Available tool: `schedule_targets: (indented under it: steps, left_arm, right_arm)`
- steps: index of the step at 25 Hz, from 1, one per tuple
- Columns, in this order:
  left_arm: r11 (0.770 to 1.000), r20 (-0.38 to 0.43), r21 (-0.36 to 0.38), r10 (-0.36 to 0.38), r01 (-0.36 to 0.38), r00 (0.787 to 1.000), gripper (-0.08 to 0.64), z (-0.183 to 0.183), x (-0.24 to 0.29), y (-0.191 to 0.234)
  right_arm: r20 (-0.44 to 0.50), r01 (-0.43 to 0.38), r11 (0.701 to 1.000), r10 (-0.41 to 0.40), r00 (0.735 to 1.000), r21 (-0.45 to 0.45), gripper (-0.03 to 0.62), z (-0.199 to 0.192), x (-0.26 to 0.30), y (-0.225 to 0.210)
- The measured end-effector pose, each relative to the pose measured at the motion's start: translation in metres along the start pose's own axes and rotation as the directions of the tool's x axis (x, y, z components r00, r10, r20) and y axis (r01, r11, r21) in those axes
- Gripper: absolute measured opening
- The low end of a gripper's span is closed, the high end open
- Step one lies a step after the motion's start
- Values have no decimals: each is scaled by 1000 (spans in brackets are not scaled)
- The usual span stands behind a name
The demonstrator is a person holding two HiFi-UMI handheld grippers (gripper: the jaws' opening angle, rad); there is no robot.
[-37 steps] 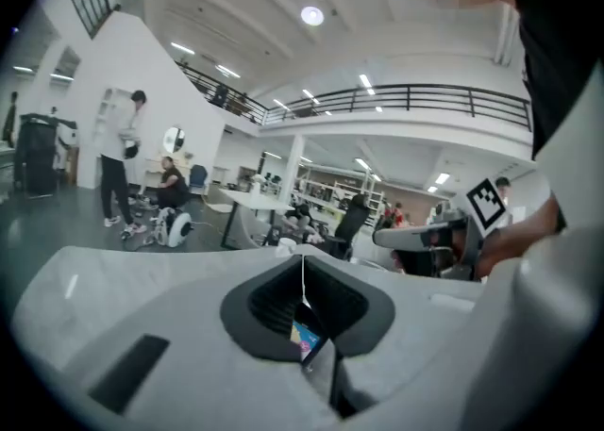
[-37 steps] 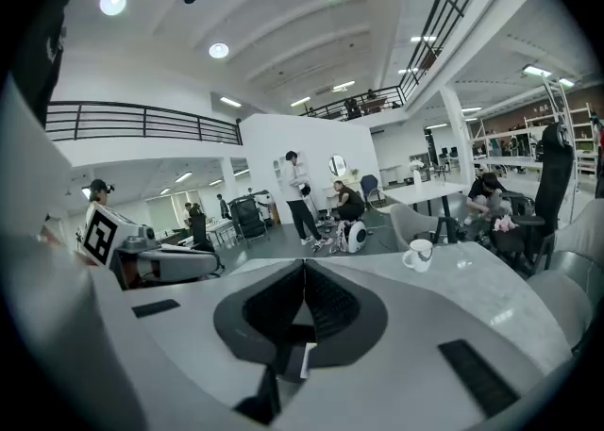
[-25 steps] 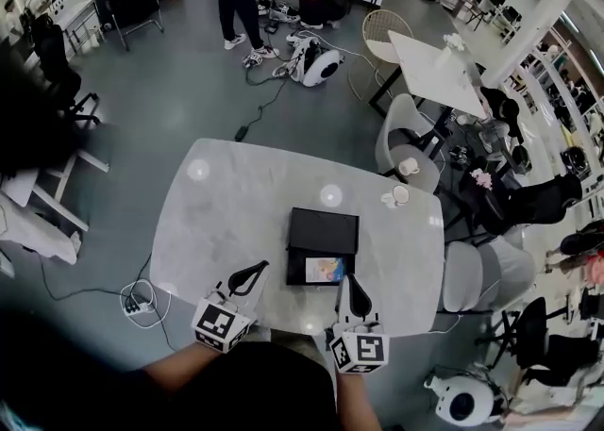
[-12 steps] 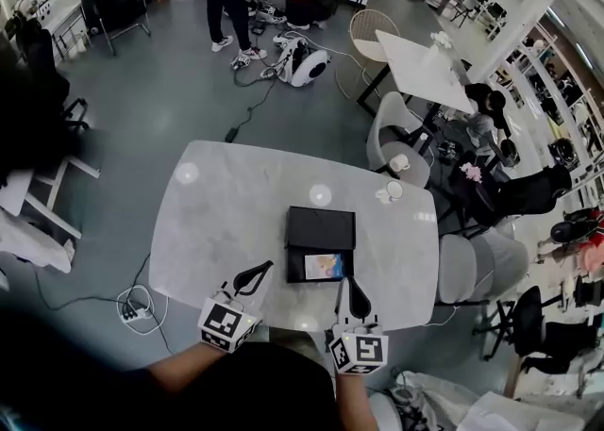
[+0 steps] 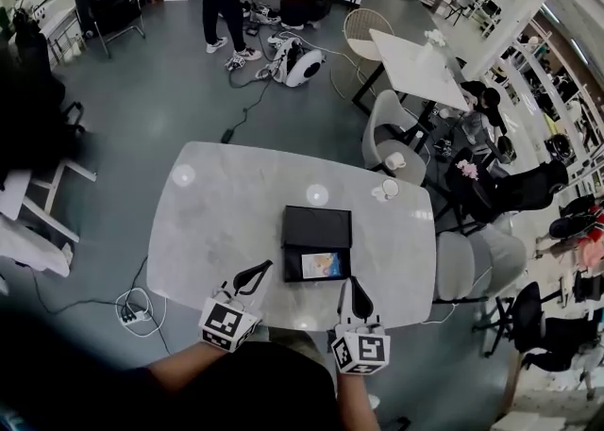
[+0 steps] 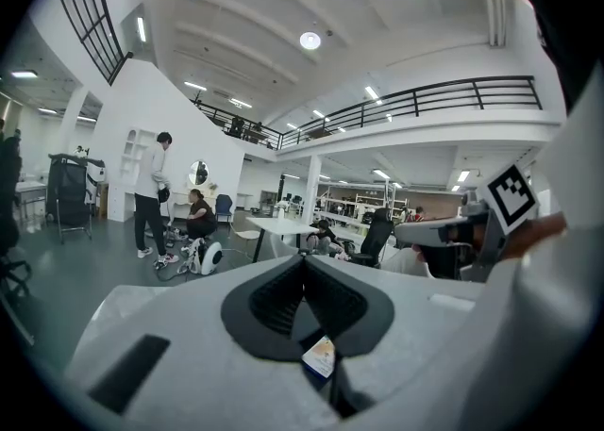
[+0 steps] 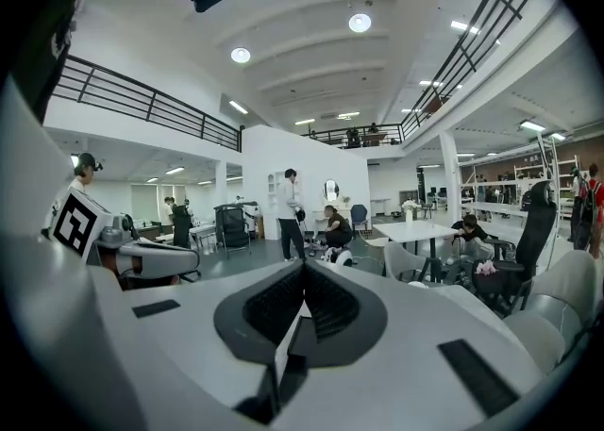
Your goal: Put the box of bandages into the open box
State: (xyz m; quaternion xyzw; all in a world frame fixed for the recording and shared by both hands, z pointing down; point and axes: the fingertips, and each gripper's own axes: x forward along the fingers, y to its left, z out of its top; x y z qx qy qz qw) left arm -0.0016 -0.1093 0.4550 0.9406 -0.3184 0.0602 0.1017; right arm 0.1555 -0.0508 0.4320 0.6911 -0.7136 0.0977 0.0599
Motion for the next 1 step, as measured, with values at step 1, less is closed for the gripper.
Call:
schedule_targets:
  steps: [1]
  left_arm:
    - [1000, -1, 1, 0, 0, 1000, 17, 0, 0, 0]
  right_arm:
    - [1, -1, 1000, 1, 1000, 1, 11, 0, 0, 0]
